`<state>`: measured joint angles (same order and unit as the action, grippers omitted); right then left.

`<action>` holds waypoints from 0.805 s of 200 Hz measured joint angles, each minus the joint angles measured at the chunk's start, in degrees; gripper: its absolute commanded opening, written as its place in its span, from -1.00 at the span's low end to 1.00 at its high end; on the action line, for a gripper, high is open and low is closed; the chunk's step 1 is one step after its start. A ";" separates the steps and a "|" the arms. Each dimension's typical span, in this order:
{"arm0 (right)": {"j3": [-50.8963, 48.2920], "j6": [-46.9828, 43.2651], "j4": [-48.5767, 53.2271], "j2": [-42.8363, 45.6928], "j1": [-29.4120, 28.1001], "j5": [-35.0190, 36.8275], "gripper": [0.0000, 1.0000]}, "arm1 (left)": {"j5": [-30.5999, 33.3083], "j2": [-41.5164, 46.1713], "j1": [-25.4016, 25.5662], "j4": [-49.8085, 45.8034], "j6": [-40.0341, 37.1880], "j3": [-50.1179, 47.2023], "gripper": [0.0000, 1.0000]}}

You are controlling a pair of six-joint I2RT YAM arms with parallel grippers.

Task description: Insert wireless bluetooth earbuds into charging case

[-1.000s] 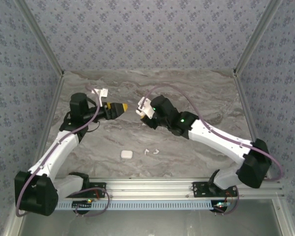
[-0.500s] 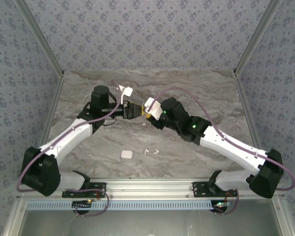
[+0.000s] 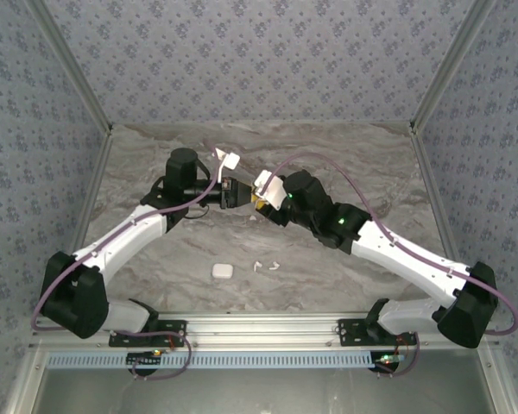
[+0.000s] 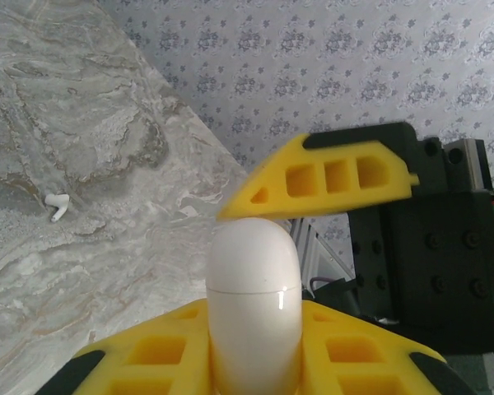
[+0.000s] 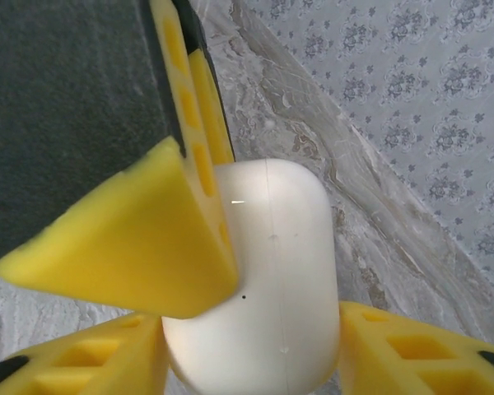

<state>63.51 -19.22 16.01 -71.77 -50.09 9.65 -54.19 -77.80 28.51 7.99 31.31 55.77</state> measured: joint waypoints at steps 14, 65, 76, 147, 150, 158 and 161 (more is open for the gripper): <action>0.00 0.66 0.96 0.55 0.96 -1.90 0.49 | 0.31 0.00 0.02 0.07 0.00 0.00 -0.68; -2.10 5.90 2.21 8.57 9.40 -15.15 1.00 | 5.66 1.01 0.39 8.59 -0.74 -2.99 -0.98; -3.28 7.91 1.55 10.51 12.20 -18.73 1.00 | 7.21 1.88 0.81 11.47 -1.44 -5.16 -0.98; -8.24 20.37 -5.60 12.83 19.87 -32.94 1.00 | 13.77 7.50 5.88 26.38 -8.48 -13.42 -1.00; -8.24 20.57 -5.92 12.76 19.87 -33.16 1.00 | 13.86 7.61 6.08 26.64 -8.76 -13.42 -1.00; -8.24 21.20 -6.56 12.59 19.85 -33.73 1.00 | 14.08 7.93 6.47 27.32 -9.44 -13.44 -1.00; -8.24 21.42 -6.80 12.50 19.85 -33.92 1.00 | 14.10 8.00 6.60 27.56 -9.68 -13.44 -1.00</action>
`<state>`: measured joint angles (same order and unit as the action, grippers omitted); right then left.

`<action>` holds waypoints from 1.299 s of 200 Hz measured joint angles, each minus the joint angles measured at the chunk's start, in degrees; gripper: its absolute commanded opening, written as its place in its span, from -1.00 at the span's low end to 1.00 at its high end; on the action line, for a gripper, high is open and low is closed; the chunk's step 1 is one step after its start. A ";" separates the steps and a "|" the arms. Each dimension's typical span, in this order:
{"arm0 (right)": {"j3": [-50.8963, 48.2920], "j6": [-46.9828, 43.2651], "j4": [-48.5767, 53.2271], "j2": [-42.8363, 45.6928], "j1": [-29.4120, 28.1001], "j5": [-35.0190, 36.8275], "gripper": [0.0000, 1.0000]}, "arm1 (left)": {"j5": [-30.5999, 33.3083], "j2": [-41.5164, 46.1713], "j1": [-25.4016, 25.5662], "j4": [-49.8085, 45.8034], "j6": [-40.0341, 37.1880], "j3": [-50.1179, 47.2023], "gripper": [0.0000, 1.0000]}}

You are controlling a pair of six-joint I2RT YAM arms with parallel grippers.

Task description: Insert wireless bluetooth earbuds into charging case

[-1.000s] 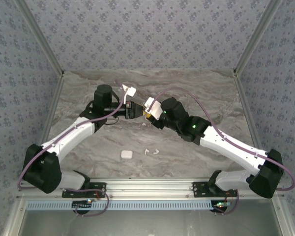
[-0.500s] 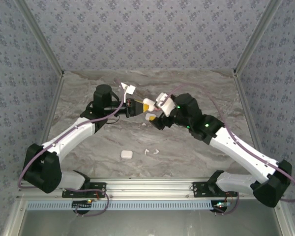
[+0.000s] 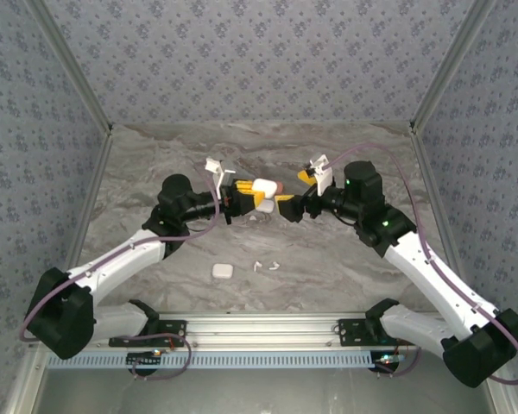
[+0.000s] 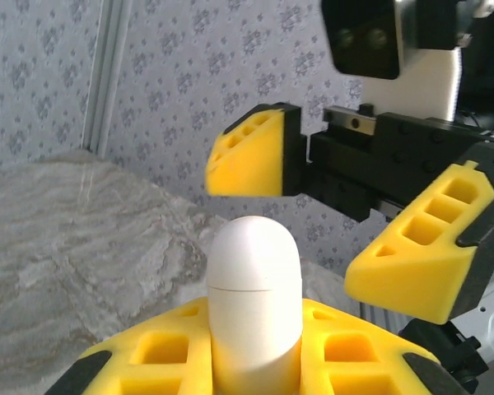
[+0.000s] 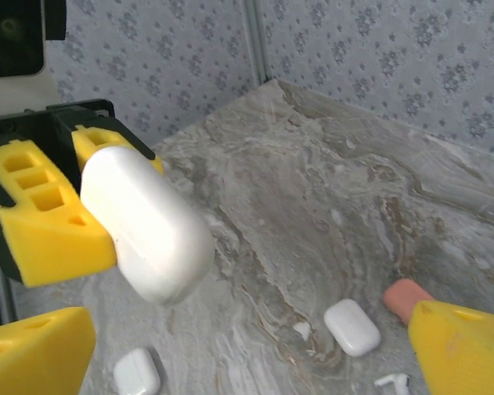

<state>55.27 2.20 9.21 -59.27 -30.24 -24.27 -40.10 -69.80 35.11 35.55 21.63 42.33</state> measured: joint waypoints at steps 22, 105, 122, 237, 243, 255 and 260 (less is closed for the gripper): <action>0.07 1.07 -1.09 -0.98 0.02 -0.72 1.00 | 0.33 0.28 0.70 0.72 -1.60 -0.09 -1.00; 2.12 2.89 -1.75 -4.39 1.62 -2.16 1.00 | 1.88 0.28 1.05 0.70 -4.68 -0.17 -1.00; 2.75 2.99 -1.75 -4.98 2.23 -2.75 1.00 | 2.45 0.28 1.05 0.63 -5.09 -0.17 -1.00; 4.96 4.28 -2.14 -6.91 5.60 -3.65 1.00 | 2.05 0.31 2.03 -0.17 -6.86 -0.28 -1.00; 4.96 4.42 -2.14 -6.88 5.79 -3.67 1.00 | 2.08 0.31 2.03 -0.35 -7.04 -0.31 -1.00; 4.96 4.76 -2.05 -6.71 6.34 -3.89 1.00 | 2.38 0.33 2.03 -0.81 -7.26 -0.35 -1.00; 4.96 4.96 -1.86 -6.56 6.69 -4.07 1.00 | 2.69 0.37 2.03 -0.92 -7.32 -0.46 -1.00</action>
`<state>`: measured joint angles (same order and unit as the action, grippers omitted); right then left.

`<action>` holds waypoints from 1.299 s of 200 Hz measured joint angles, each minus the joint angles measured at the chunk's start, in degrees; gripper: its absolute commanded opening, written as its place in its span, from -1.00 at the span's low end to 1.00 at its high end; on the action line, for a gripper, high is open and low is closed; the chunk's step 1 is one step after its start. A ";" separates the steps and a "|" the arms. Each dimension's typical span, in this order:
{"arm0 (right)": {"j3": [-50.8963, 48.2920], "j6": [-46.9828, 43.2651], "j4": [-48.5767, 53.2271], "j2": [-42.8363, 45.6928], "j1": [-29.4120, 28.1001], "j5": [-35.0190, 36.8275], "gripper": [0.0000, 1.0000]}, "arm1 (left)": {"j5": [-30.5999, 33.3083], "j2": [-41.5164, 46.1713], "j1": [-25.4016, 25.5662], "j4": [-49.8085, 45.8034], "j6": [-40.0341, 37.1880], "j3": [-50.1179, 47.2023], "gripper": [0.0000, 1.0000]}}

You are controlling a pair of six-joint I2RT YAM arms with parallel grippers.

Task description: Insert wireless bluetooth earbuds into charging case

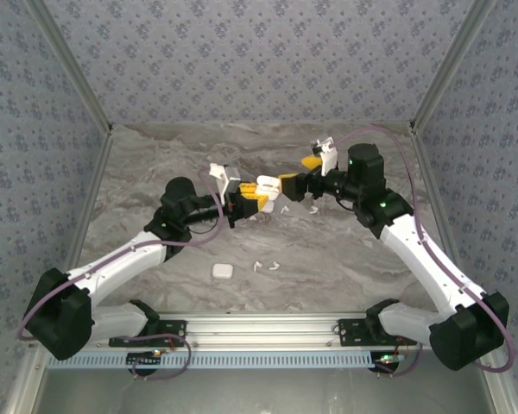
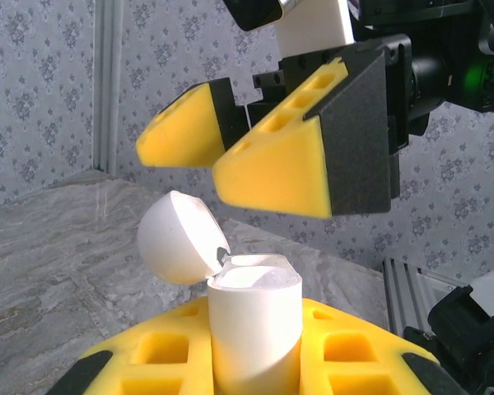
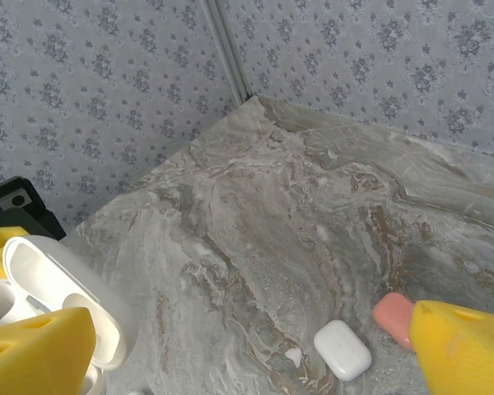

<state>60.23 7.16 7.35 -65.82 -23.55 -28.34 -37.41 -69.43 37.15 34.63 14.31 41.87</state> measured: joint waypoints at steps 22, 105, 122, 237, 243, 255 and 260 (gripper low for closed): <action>0.00 0.92 1.64 1.03 1.62 -0.02 0.96 | 1.97 0.72 0.00 -0.55 -0.70 -1.01 -1.00; 0.04 1.95 13.99 -9.73 3.96 4.35 0.42 | 7.32 6.78 0.00 -3.91 -2.99 -5.53 -1.00; 0.11 1.18 14.91 -14.75 3.45 6.47 0.36 | 7.54 7.21 0.00 -4.59 -3.34 -5.62 -1.00; 10.14 -1.16 12.31 -41.72 0.44 11.02 0.04 | 8.33 7.30 0.00 -6.36 -3.39 -5.62 -1.00; 10.73 -1.20 12.02 -42.36 0.24 11.02 0.03 | 8.33 7.30 0.00 -6.38 -3.39 -5.62 -1.00; 11.56 -1.20 11.80 -43.30 0.02 11.04 0.02 | 8.33 7.30 0.00 -6.43 -3.39 -5.62 -1.00; 11.82 -1.20 11.72 -43.69 0.00 11.06 0.02 | 8.33 7.30 0.00 -6.43 -3.39 -5.62 -1.00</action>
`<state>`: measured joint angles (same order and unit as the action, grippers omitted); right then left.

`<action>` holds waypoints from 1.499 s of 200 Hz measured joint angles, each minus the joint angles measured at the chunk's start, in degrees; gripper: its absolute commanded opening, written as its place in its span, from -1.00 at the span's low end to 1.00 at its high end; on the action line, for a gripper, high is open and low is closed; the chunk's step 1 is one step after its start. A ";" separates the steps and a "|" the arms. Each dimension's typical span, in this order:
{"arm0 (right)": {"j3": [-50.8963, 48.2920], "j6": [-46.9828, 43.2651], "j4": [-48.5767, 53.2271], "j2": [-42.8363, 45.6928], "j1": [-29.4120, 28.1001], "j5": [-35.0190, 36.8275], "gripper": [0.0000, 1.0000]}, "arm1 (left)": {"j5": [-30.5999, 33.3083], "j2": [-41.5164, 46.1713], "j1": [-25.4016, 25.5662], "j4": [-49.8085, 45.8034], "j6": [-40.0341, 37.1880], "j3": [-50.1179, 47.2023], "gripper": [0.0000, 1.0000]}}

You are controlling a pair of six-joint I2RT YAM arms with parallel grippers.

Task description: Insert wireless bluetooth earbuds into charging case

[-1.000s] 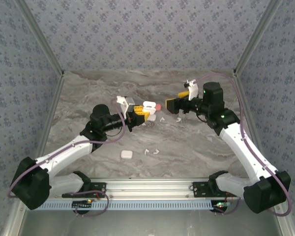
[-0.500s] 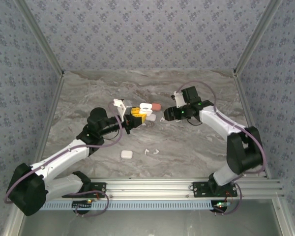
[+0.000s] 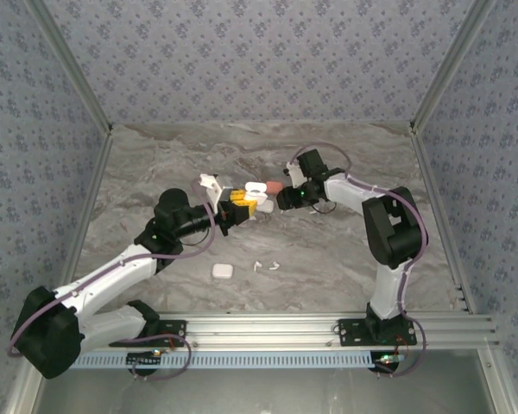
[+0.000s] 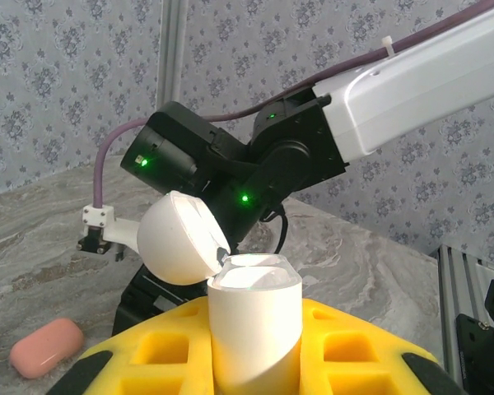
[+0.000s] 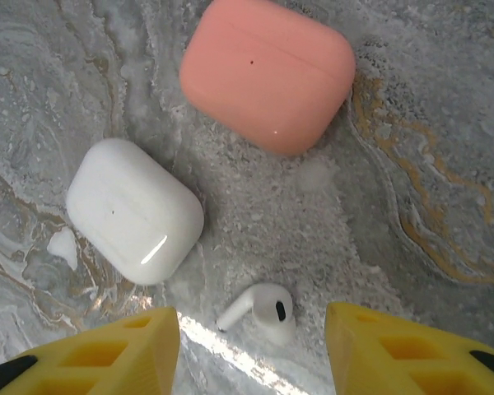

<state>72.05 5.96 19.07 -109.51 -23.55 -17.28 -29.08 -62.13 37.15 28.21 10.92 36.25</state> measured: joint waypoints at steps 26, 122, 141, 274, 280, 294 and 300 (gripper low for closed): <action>1.03 -0.28 0.00 -2.12 -0.15 0.17 -0.02 | 0.00 0.00 0.00 -0.04 0.00 0.00 -1.00; 1.77 -1.11 1.53 -4.17 -1.51 1.68 -0.32 | 0.04 0.11 0.00 -0.22 -0.02 0.00 -1.00; 1.77 -1.31 1.66 -4.17 -1.62 2.10 -0.39 | 0.04 0.24 0.00 -0.20 -0.02 0.00 -1.00; -4.28 -1.51 2.16 10.93 -2.38 4.90 -0.68 | 0.24 0.90 0.00 -1.05 -0.37 0.00 -1.00; -4.98 -1.53 2.10 13.33 -2.38 5.05 -0.68 | 0.24 0.85 0.00 -1.01 -0.35 0.00 -1.00; -6.62 -1.55 1.75 19.34 -2.38 5.35 -0.68 | 0.22 0.50 0.00 -0.50 -0.09 0.00 -1.00; -7.23 -1.64 1.60 21.75 -2.45 5.49 -0.69 | 0.22 0.09 0.00 0.09 0.07 0.00 -1.00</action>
<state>64.82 4.32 20.67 -87.77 -26.00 -11.79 -28.86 -62.04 37.15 28.29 10.98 36.25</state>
